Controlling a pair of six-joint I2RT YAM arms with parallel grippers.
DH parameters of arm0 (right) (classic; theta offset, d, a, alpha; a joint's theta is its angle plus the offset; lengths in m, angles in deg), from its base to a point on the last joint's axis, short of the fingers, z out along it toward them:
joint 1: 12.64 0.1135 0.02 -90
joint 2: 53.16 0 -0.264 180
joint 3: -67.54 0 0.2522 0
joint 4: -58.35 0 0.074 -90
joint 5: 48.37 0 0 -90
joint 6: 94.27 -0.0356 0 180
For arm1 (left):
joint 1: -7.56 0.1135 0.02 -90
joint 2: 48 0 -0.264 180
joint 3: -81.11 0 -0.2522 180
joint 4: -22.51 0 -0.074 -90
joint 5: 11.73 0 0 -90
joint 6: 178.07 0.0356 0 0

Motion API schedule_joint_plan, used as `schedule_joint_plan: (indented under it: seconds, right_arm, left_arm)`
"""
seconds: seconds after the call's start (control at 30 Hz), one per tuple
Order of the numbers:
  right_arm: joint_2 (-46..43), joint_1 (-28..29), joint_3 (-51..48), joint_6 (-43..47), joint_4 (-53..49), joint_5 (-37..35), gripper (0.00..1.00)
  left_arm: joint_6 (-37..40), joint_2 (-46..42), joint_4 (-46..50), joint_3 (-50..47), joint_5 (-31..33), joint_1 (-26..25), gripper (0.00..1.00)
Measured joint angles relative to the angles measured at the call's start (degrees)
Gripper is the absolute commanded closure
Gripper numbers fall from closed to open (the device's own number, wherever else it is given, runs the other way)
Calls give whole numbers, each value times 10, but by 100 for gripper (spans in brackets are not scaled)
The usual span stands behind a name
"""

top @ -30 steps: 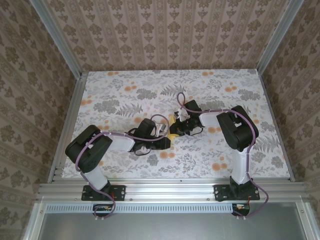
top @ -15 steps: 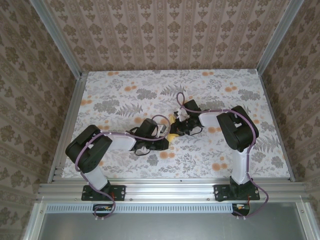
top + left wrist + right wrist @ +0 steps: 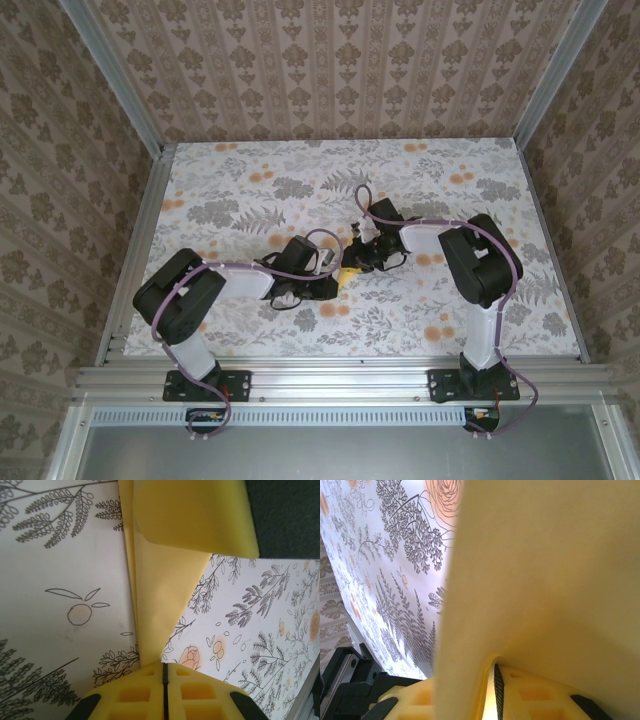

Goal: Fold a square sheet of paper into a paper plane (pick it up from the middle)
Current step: Fold the wing for the fifth time at the center of the table.

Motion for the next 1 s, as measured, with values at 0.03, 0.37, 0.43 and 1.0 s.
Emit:
schedule_joint_plan:
  seconds: [0.03,0.37,0.43,1.0]
  right_arm:
    - [-1,0,0,0,-2,-1,75]
    - [-23,-5,-6,14,-29,-26,77]
    - [-24,-5,-7,17,-32,-27,82]
    - [-18,-7,-9,58,-40,-51,91]
  left_arm:
    - [0,1,1,1,0,0,91]
    - [0,8,6,11,0,-5,91]
    - [0,8,6,11,0,-6,91]
    - [-5,-46,1,6,-12,7,70]
